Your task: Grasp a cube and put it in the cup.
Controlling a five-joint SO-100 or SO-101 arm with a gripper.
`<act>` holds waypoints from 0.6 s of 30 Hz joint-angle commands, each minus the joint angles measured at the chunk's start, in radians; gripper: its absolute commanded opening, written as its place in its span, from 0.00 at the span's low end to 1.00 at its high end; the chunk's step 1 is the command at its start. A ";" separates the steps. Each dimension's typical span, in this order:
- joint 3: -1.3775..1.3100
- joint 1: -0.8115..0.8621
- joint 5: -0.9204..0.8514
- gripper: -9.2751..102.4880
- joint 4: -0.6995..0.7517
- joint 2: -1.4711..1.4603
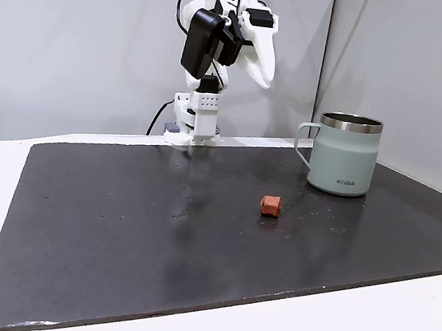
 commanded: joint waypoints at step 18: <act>-0.907 0.052 0.135 0.08 0.348 -0.752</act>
